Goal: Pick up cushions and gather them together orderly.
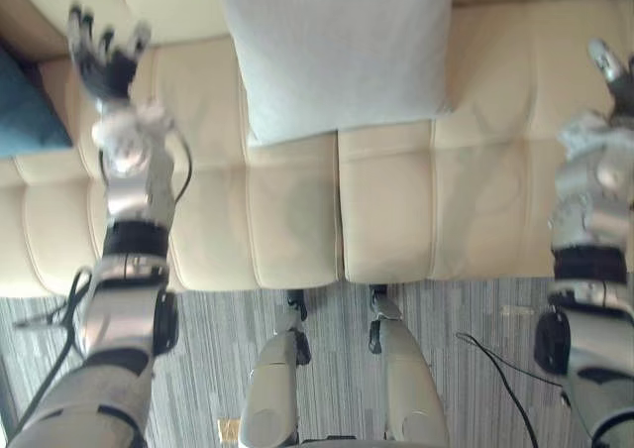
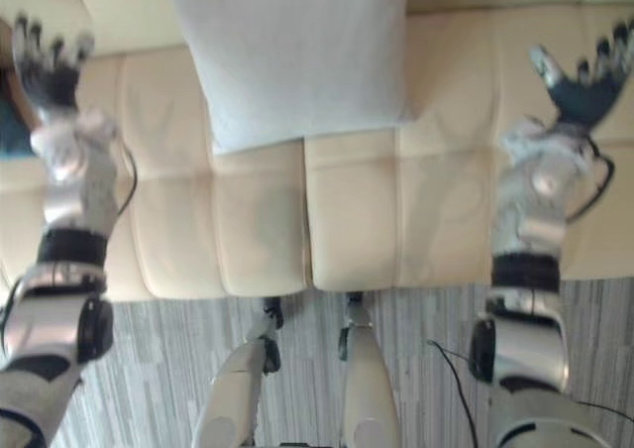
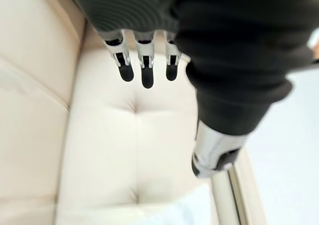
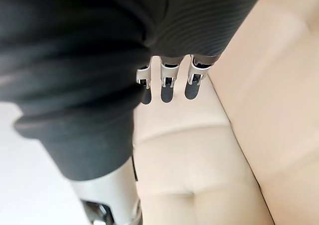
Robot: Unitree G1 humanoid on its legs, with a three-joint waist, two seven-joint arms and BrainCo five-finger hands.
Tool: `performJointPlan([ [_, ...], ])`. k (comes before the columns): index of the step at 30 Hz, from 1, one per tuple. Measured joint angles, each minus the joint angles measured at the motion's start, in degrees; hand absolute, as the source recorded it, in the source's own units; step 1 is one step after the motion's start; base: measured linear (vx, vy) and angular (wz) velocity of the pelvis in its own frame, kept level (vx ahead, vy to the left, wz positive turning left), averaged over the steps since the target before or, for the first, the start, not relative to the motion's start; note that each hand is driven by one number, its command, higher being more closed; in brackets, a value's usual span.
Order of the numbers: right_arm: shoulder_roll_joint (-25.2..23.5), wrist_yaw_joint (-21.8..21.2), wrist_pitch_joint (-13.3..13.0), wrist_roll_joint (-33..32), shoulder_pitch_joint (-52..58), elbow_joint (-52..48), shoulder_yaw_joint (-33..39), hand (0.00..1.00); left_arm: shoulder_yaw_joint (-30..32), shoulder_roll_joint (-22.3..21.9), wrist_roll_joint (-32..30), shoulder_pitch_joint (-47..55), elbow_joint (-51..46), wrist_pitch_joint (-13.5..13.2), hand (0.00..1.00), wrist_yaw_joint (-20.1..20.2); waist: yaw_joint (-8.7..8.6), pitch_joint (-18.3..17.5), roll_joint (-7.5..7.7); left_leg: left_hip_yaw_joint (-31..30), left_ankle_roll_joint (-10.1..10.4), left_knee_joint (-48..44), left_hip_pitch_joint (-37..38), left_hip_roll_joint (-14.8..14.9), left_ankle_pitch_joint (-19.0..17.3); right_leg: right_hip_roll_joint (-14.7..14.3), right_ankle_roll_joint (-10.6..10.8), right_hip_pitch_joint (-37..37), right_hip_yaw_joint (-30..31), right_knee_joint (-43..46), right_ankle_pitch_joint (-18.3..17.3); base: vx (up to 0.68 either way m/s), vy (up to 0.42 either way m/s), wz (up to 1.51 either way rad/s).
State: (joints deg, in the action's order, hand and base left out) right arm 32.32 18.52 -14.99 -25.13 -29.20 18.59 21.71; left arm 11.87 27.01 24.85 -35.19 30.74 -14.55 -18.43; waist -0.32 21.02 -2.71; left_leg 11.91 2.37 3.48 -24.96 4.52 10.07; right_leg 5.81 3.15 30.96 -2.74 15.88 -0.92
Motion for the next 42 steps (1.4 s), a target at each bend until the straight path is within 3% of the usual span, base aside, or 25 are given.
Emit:
performJointPlan([
  [1, -1.25, -0.18, -0.06, 0.04, 1.75, -0.07, 0.26, 0.00, 0.23, -1.24, -0.02, 2.55, -0.49, 0.01, 0.00, 0.10, -0.03, -0.06, 0.13, -0.09, 0.00, 0.00, 0.79, -0.12, 0.00, 0.11, 0.00, -0.84, 0.00, -0.03, 0.00, 0.14, 0.042, 0.22],
  [4, -9.14, -2.24, 0.14, 2.20, 10.61, -0.34, -1.56, 0.00, 0.54, -10.36, -0.13, 16.55, -4.79, 0.04, 0.00, 0.91, 0.85, -0.21, 0.41, -1.10, -0.03, -0.38, 6.52, -0.03, -0.03, 0.32, 0.06, -5.10, -0.15, 3.36, -0.44, 0.13, -0.013, 0.12],
  [6, -14.39, -4.14, 0.29, 5.06, 17.00, -0.43, -3.11, 0.00, -0.16, -15.49, -1.42, 25.36, -4.80, 0.30, 0.00, 1.77, 0.99, -1.66, 1.42, -1.67, 0.01, -1.60, 8.98, -0.21, -1.08, 0.68, 0.64, -8.23, -0.34, 3.47, -2.68, 0.14, -0.081, 0.21],
  [10, -19.73, -6.26, 1.08, 7.25, 22.59, 0.74, -4.43, 0.00, -1.66, -21.14, -4.59, 30.65, 1.72, 1.89, 0.00, 4.23, 1.33, -2.89, 1.63, -1.23, 0.02, -2.78, 12.11, 0.81, -2.21, -0.21, 1.22, -11.48, -1.08, 4.82, -3.21, 0.10, -0.087, -0.09],
  [12, -22.56, -7.02, 1.84, 9.18, 26.35, 1.76, -5.32, 0.00, -2.66, -23.40, -5.43, 32.12, 4.58, 2.88, 0.00, 6.02, 1.00, -3.50, 1.57, -1.24, 0.88, -4.08, 15.58, 2.13, -3.05, -0.50, 1.57, -11.13, -2.02, 12.43, -3.11, 0.07, -0.101, -0.10],
  [13, -25.44, -7.91, 2.11, 10.24, 30.28, 3.91, -6.78, 0.00, -2.69, -24.70, -6.95, 34.52, 6.96, 3.09, 0.00, 6.84, 1.01, -8.31, 3.30, -0.82, 2.04, -5.54, 16.02, 1.63, -5.13, 0.14, 0.03, -12.40, -1.72, 6.49, -4.46, 0.09, -0.113, -0.02],
  [14, -26.28, -8.11, 2.06, 11.09, 31.83, 5.12, -7.33, 0.00, -2.67, -25.16, -7.30, 35.36, 8.16, 3.07, 0.00, 7.44, 0.99, -9.85, 3.95, -0.26, 2.42, -6.40, 16.46, 1.16, -6.88, 0.35, 0.06, -13.96, -1.59, 4.76, -6.23, 0.09, -0.087, -0.24],
  [16, -27.73, -9.09, 2.75, 12.62, 32.36, 10.18, -7.83, 0.00, -2.68, -26.69, -9.22, 35.88, 12.40, 3.95, 0.00, 8.02, 1.14, -11.39, 3.08, 0.54, 3.23, -7.96, 18.02, 2.83, -10.51, -0.97, 0.06, -16.71, -1.97, 1.91, -7.11, 0.07, -0.058, -0.45],
  [18, -29.09, -9.75, 4.20, 14.15, 32.99, 15.99, -8.42, 0.00, -2.62, -28.67, -10.83, 35.95, 16.20, 4.91, 0.00, 9.05, 1.00, -11.73, 2.70, 1.64, 3.48, -8.20, 20.64, 3.06, -11.10, -1.30, 0.10, -18.96, -1.97, 1.65, -7.13, -0.02, -0.026, -0.27],
  [23, -31.50, -11.36, 6.09, 17.19, 35.34, 26.76, -8.42, 0.00, -0.93, -29.73, -15.86, 36.88, 22.18, 6.51, 0.00, 10.32, 0.85, -17.19, 2.61, 1.76, 3.43, -7.10, 23.64, 2.97, -13.36, -1.50, 0.04, -23.45, -2.04, -3.08, -7.12, -0.06, 0.029, -0.02],
  [30, -32.72, -12.92, 8.23, 21.55, 35.75, 34.33, -8.36, 0.00, 0.54, -28.21, -19.91, 39.54, 25.98, 7.93, 0.00, 11.65, 1.02, -19.71, 3.84, 4.02, 2.93, -3.23, 29.02, 1.54, -13.83, -1.15, 0.59, -27.67, 0.57, -8.99, -3.88, -0.13, 0.072, -0.19],
  [36, -32.21, -12.94, 9.89, 25.21, 36.04, 36.54, -8.51, 0.00, 0.52, -27.60, -21.53, 39.24, 27.32, 8.71, 0.00, 12.44, 0.90, -19.64, 4.20, 5.85, 2.87, -2.69, 29.64, 0.57, -13.80, -0.99, 0.87, -27.87, 3.09, -11.52, -1.05, -0.08, 0.044, -0.25],
  [38, -32.31, -12.93, 9.93, 25.31, 35.70, 36.51, -9.17, 0.00, 0.03, -26.96, -22.73, 38.93, 27.23, 8.75, 0.00, 12.45, 0.90, -19.30, 4.77, 6.62, 1.19, -5.04, 28.83, 0.67, -13.62, -0.43, 1.87, -26.88, 3.34, -9.73, -0.03, -0.03, 0.031, -0.18],
  [39, -32.18, -12.93, 9.97, 25.72, 34.78, 36.44, -9.64, 0.00, -0.17, -27.20, -23.17, 38.70, 26.99, 8.77, 0.00, 12.51, 1.14, -19.01, 3.05, 7.91, 0.07, -6.22, 26.77, 2.17, -13.31, -0.60, 3.60, -26.17, 3.15, -7.22, -0.87, -0.01, 0.020, -0.09],
  [40, -32.06, -12.95, 9.98, 26.45, 33.67, 36.46, -9.65, 0.00, 0.22, -27.39, -23.44, 38.52, 26.95, 8.75, 0.00, 12.48, 1.04, -18.43, 3.75, 7.83, 0.06, -7.31, 26.53, 2.45, -13.28, -0.18, 2.43, -23.75, 2.47, 3.13, -4.80, -0.01, 0.017, 0.10],
  [41, -32.20, -12.99, 9.96, 27.30, 33.44, 36.54, -9.64, 0.00, 0.20, -26.96, -23.53, 38.07, 26.99, 8.77, 0.00, 12.47, 0.89, -17.83, 3.52, 7.09, 0.05, -8.80, 25.90, 2.55, -13.29, 1.30, 3.36, -21.93, 1.46, 16.19, -8.74, 0.00, -0.034, 0.36],
  [42, -32.32, -13.00, 9.96, 27.39, 33.61, 36.66, -9.65, 0.00, -0.09, -26.55, -23.53, 38.07, 26.88, 8.77, 0.00, 12.47, 0.90, -17.75, 4.07, 6.04, 0.05, -9.36, 25.93, 2.52, -13.24, 2.62, 4.22, -22.73, 1.15, 22.06, -10.23, 0.03, -0.108, 0.58],
])
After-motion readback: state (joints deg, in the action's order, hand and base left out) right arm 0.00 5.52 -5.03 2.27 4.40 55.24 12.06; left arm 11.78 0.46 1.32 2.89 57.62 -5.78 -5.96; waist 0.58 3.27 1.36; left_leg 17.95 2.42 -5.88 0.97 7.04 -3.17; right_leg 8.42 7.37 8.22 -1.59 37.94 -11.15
